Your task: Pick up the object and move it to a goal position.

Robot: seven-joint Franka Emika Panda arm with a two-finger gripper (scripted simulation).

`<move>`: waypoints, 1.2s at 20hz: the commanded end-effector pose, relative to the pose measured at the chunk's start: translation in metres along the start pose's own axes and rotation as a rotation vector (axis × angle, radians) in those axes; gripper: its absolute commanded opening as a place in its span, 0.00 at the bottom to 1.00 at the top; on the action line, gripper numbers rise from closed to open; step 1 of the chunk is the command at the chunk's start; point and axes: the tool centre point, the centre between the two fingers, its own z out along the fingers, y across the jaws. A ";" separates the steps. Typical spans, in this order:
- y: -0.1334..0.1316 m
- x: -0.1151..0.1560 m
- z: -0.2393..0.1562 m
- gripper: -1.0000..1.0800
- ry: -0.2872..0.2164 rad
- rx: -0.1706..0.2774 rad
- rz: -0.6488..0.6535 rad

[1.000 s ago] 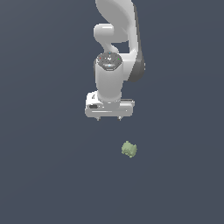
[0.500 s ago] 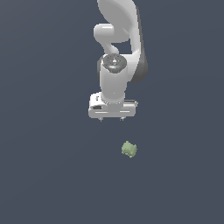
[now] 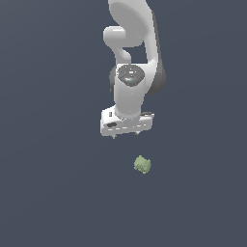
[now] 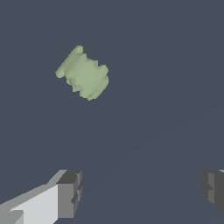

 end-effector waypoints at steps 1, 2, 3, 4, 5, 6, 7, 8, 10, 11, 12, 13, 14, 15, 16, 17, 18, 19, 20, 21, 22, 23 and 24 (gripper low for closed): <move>-0.004 0.007 0.003 0.96 0.001 -0.001 -0.056; -0.005 0.010 0.004 0.96 0.001 -0.002 -0.081; -0.007 0.013 0.005 0.96 0.002 -0.002 -0.109; -0.009 0.017 0.007 0.96 0.002 -0.002 -0.138; -0.011 0.020 0.008 0.96 0.003 -0.002 -0.168; -0.013 0.024 0.010 0.96 0.003 -0.003 -0.200; -0.015 0.028 0.012 0.96 0.004 -0.003 -0.232; -0.017 0.032 0.013 0.96 0.005 -0.003 -0.264; -0.021 0.039 0.017 0.96 0.007 -0.002 -0.328; -0.024 0.043 0.019 0.96 0.008 -0.002 -0.360; -0.026 0.046 0.020 0.96 0.009 -0.002 -0.391; -0.028 0.050 0.022 0.96 0.010 -0.001 -0.423; -0.030 0.053 0.024 0.96 0.011 -0.001 -0.454; -0.032 0.057 0.026 0.96 0.013 0.000 -0.485; -0.034 0.060 0.027 0.96 0.014 0.000 -0.516; -0.037 0.064 0.029 0.96 0.015 0.001 -0.547; -0.039 0.067 0.031 0.96 0.017 0.002 -0.578; -0.041 0.071 0.033 0.96 0.019 0.002 -0.609; -0.043 0.074 0.035 0.96 0.021 0.003 -0.639; -0.045 0.077 0.036 0.96 0.022 0.004 -0.668; -0.047 0.080 0.038 0.96 0.024 0.005 -0.695; -0.049 0.082 0.040 0.96 0.026 0.005 -0.720; -0.050 0.085 0.041 0.96 0.028 0.006 -0.744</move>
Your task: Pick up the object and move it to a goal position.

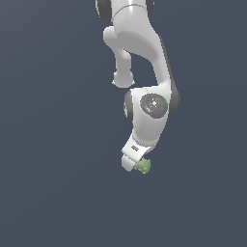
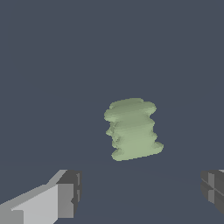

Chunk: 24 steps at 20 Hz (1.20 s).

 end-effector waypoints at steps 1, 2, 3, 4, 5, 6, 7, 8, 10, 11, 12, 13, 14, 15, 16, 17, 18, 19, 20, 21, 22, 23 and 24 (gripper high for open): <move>0.001 0.008 0.004 0.96 0.005 0.001 -0.062; 0.001 0.010 0.005 0.96 0.007 0.001 -0.083; 0.002 0.012 0.006 0.96 0.008 0.001 -0.102; 0.002 0.014 0.008 0.96 0.010 0.001 -0.119; 0.002 0.016 0.009 0.96 0.011 0.002 -0.135; 0.002 0.018 0.010 0.96 0.012 0.002 -0.150; 0.003 0.020 0.010 0.96 0.013 0.002 -0.162; 0.003 0.021 0.011 0.96 0.015 0.002 -0.174; 0.003 0.023 0.012 0.96 0.016 0.002 -0.192; 0.003 0.024 0.013 0.96 0.017 0.002 -0.198; 0.003 0.024 0.013 0.96 0.017 0.002 -0.203; 0.003 0.025 0.013 0.96 0.018 0.002 -0.207; 0.003 0.025 0.013 0.96 0.018 0.002 -0.209; 0.003 0.025 0.014 0.96 0.018 0.002 -0.210; 0.003 0.025 0.013 0.96 0.017 0.003 -0.206; 0.003 0.025 0.014 0.96 0.017 0.003 -0.206; 0.003 0.025 0.015 0.96 0.017 0.003 -0.206; 0.003 0.025 0.017 0.96 0.017 0.003 -0.206; 0.003 0.025 0.021 0.96 0.017 0.003 -0.206; 0.003 0.025 0.024 0.96 0.018 0.003 -0.207; 0.003 0.025 0.029 0.96 0.018 0.003 -0.207; 0.003 0.025 0.035 0.96 0.018 0.003 -0.208; 0.002 0.025 0.041 0.96 0.018 0.003 -0.209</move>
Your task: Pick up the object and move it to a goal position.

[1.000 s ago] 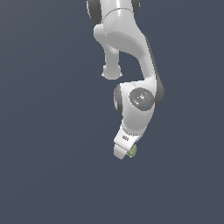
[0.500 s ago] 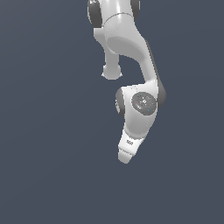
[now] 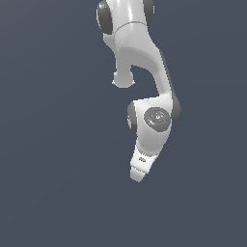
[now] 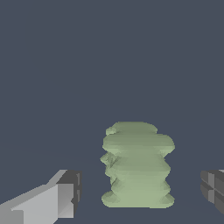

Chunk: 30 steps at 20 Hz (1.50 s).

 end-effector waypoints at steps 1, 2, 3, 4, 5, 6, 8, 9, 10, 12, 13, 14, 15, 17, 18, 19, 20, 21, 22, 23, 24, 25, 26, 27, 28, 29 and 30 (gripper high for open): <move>-0.001 0.000 0.015 0.96 -0.001 0.001 -0.002; -0.001 0.000 0.021 0.96 -0.001 0.001 -0.002; -0.001 0.000 0.025 0.96 -0.001 0.001 -0.003; -0.001 0.000 0.028 0.96 -0.001 0.001 -0.003; -0.001 0.000 0.031 0.96 -0.001 0.001 -0.003; -0.001 0.000 0.032 0.96 -0.001 0.001 -0.003; 0.000 0.000 0.033 0.96 -0.001 0.001 -0.003; 0.000 0.000 0.032 0.96 -0.001 0.001 -0.003; 0.000 0.000 0.031 0.96 -0.001 0.001 -0.003; 0.000 0.000 0.031 0.00 -0.001 0.001 -0.003; 0.000 0.000 0.031 0.00 -0.001 0.001 -0.003; 0.000 0.000 0.031 0.00 -0.001 0.001 -0.003; 0.000 0.000 0.031 0.00 -0.001 0.001 -0.003; 0.000 0.000 0.031 0.00 -0.001 0.001 -0.003; 0.000 0.000 0.031 0.00 -0.001 0.001 -0.003; 0.000 0.000 0.031 0.00 -0.001 0.001 -0.003; 0.000 0.000 0.031 0.00 -0.001 0.001 -0.003; 0.000 0.000 0.031 0.00 -0.001 0.001 -0.003; 0.000 0.000 0.031 0.00 -0.001 0.001 -0.003; 0.000 0.000 0.030 0.00 -0.001 0.001 -0.003; -0.001 0.000 0.029 0.00 -0.001 0.001 -0.003; -0.001 0.000 0.028 0.00 -0.001 0.001 -0.003; -0.002 0.000 0.025 0.00 -0.001 0.001 -0.003; -0.003 -0.001 0.023 0.00 -0.001 0.001 -0.003; -0.004 -0.001 0.020 0.00 -0.001 0.001 -0.003; -0.005 -0.001 0.016 0.00 -0.001 0.001 -0.003; -0.006 -0.002 0.012 0.00 -0.001 0.001 -0.003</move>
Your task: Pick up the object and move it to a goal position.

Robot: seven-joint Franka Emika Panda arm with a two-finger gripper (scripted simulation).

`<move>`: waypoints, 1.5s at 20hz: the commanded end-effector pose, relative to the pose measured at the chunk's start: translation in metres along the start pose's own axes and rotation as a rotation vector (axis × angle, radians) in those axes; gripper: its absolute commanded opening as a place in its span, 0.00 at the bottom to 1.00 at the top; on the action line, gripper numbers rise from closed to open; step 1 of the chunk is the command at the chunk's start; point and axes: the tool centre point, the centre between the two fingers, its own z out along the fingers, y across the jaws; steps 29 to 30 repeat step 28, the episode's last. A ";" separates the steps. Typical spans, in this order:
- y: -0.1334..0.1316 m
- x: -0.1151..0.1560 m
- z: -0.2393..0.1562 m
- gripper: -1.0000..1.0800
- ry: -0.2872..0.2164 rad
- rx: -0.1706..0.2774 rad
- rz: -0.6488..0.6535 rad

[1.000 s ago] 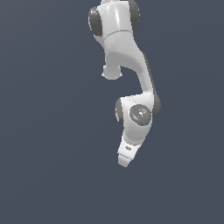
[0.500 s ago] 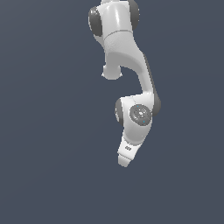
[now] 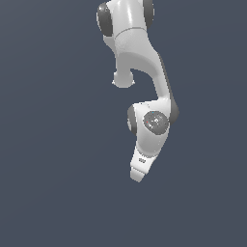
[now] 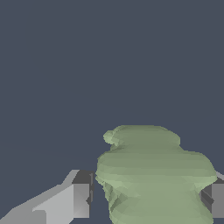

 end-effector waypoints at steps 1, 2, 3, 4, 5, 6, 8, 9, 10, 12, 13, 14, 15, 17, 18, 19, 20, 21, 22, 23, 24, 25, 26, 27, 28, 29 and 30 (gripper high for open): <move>-0.003 -0.001 -0.011 0.00 0.001 -0.001 0.000; -0.004 -0.001 -0.016 0.00 0.000 -0.001 0.000; -0.006 -0.002 -0.021 0.00 0.000 -0.001 0.000; -0.008 -0.002 -0.028 0.00 0.000 -0.001 0.000; -0.010 -0.003 -0.034 0.00 0.000 -0.002 0.000; -0.013 -0.003 -0.042 0.00 0.000 -0.002 0.000; -0.018 -0.005 -0.059 0.00 -0.001 -0.002 -0.001; -0.021 -0.006 -0.068 0.00 -0.001 -0.002 -0.001; -0.024 -0.006 -0.077 0.00 -0.001 -0.002 -0.001; -0.029 -0.008 -0.095 0.00 -0.001 -0.002 -0.001; -0.031 -0.008 -0.104 0.00 -0.001 -0.002 -0.001; -0.034 -0.009 -0.112 0.00 -0.001 -0.002 -0.001; -0.036 -0.010 -0.120 0.00 -0.001 -0.002 -0.001; -0.040 -0.010 -0.134 0.00 -0.001 -0.002 -0.001; -0.042 -0.011 -0.140 0.00 -0.001 -0.002 -0.001; -0.043 -0.011 -0.146 0.00 0.000 -0.002 -0.001; -0.045 -0.011 -0.152 0.00 0.000 -0.002 -0.001; -0.046 -0.012 -0.156 0.00 0.000 -0.001 -0.001; -0.047 -0.012 -0.160 0.00 0.000 -0.001 -0.001; -0.048 -0.012 -0.164 0.00 0.000 -0.001 -0.001; -0.048 -0.012 -0.167 0.00 0.001 -0.001 -0.001; -0.049 -0.012 -0.170 0.00 0.001 -0.001 -0.001; -0.049 -0.012 -0.171 0.00 0.001 -0.001 -0.001; -0.049 -0.012 -0.172 0.00 0.001 -0.001 0.000; -0.049 -0.012 -0.173 0.00 0.001 -0.001 0.000; -0.049 -0.012 -0.173 0.00 0.001 -0.001 0.000; -0.049 -0.012 -0.173 0.00 0.001 -0.001 0.000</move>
